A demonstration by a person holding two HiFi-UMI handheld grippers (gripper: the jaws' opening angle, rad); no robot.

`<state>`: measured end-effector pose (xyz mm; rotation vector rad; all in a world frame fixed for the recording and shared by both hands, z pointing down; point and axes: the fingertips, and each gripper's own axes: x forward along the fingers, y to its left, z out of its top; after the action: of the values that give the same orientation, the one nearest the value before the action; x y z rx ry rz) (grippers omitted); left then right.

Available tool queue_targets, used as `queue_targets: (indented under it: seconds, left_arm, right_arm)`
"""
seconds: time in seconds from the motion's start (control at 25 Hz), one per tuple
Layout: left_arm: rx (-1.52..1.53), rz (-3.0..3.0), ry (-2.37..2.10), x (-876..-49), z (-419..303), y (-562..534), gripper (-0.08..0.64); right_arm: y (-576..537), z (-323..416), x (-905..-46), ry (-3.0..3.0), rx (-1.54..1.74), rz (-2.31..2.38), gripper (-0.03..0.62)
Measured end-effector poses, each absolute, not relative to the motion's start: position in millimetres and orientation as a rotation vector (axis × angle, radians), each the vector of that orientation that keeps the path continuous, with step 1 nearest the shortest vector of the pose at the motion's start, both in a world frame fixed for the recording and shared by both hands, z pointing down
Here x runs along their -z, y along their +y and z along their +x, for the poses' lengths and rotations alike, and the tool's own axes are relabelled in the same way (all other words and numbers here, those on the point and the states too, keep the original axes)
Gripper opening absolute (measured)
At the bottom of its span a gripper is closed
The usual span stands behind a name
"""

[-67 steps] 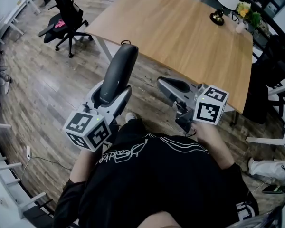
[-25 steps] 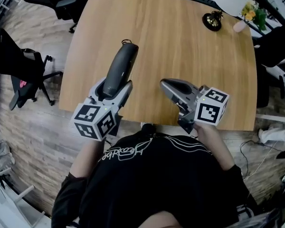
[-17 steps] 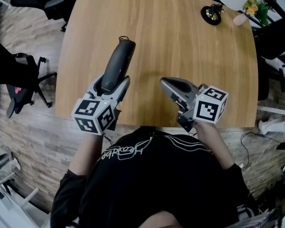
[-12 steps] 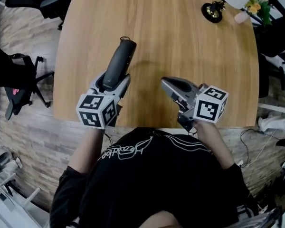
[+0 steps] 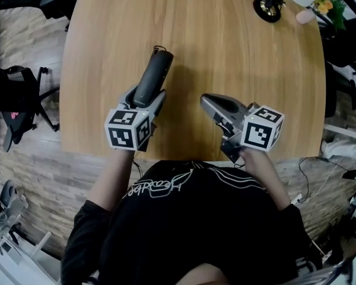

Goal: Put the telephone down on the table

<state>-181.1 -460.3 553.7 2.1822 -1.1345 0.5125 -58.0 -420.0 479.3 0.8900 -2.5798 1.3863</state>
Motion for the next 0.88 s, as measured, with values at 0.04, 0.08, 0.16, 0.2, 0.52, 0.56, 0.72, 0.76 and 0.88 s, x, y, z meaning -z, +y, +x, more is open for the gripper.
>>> queue_targets:
  seconds: [0.04,0.08,0.16,0.2,0.52,0.56,0.72,0.76,0.88]
  left_arm:
    - [-0.523,2.181,-1.129,-557.6,-178.0,-460.7,0.288]
    - [-0.535,2.180,-1.126,-561.2,-175.0,-461.6,0.288]
    - [-0.568,2.179,-1.127,-567.4,-171.0,-462.7,0.288]
    - [-0.589,2.177,-1.131,-570.3,-169.9,-462.4,0.288]
    - [-0.724,2.171,-1.137,-585.6,-161.9,-457.9,0.288]
    - [-0.733,2.172,-1.140,-586.1,-161.9,-458.3,0.288]
    - [-0.826,2.194,-1.171,-590.5,-161.3,-458.9,0.288]
    - [-0.857,2.198,-1.182,-592.2,-160.9,-458.4,0.290]
    - [-0.961,2.197,-1.227,-599.5,-159.8,-455.9,0.290]
  right_arm:
    - [-420.8,-55.6,-481.7,-2.575,-1.396,0.896,0.040]
    - [-421.9,-52.9,-483.9,-2.570,-1.404,0.903,0.040]
    - [-423.5,-48.4,-487.9,-2.556,-1.415,0.913,0.040]
    - [-423.6,-46.8,-489.6,-2.547,-1.419,0.918,0.040]
    - [-424.3,-42.7,-492.9,-2.558,-1.449,0.951,0.040]
    - [-424.3,-41.8,-493.1,-2.560,-1.453,0.957,0.040]
    - [-422.8,-38.9,-494.5,-2.556,-1.461,0.975,0.040]
    - [-422.0,-38.2,-495.0,-2.558,-1.465,0.979,0.040]
    - [-419.8,-35.9,-495.9,-2.562,-1.471,0.988,0.040]
